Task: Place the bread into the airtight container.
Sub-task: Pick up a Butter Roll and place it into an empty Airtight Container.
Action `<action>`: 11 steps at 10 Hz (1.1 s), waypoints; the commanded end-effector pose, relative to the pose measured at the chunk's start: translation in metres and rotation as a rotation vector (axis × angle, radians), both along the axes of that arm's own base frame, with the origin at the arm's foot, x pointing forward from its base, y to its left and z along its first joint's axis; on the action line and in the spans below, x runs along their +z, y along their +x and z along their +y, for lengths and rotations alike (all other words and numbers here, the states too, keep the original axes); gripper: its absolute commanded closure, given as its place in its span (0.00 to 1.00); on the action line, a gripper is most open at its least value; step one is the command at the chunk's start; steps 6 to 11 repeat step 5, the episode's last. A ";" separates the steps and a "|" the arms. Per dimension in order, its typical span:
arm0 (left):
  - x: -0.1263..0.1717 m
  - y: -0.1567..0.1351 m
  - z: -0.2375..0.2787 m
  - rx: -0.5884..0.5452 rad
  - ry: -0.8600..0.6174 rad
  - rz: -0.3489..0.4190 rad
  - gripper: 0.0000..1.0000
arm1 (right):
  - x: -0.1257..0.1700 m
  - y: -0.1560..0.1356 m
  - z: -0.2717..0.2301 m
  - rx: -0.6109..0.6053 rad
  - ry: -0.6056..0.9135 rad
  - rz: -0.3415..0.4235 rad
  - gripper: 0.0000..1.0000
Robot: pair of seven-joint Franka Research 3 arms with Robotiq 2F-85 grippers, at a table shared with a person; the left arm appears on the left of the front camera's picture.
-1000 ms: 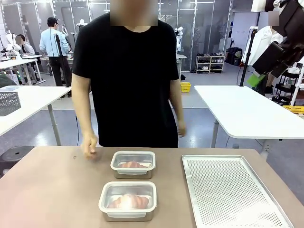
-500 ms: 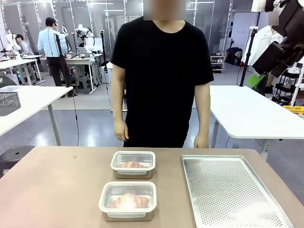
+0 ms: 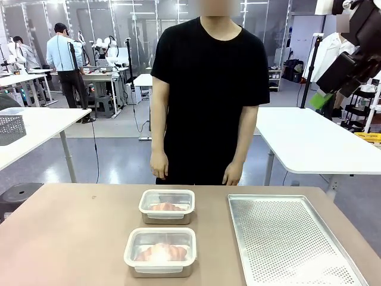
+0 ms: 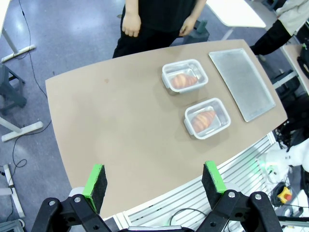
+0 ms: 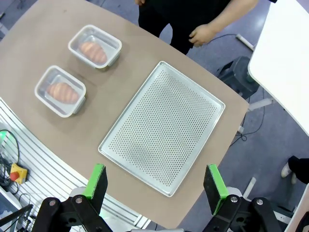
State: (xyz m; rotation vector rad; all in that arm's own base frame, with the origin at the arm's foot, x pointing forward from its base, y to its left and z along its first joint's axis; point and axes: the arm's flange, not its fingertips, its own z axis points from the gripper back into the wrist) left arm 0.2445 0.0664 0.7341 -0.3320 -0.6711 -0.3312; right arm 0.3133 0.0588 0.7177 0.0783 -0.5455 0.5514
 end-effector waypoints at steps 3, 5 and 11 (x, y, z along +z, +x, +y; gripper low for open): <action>0.002 0.000 0.000 -0.009 0.006 -0.003 0.00 | -0.003 -0.001 -0.002 -0.006 -0.004 -0.015 0.00; 0.002 0.000 0.000 -0.009 0.006 -0.003 0.00 | -0.003 -0.001 -0.002 -0.006 -0.004 -0.015 0.00; 0.002 0.000 0.000 -0.009 0.006 -0.003 0.00 | -0.003 -0.001 -0.002 -0.006 -0.004 -0.015 0.00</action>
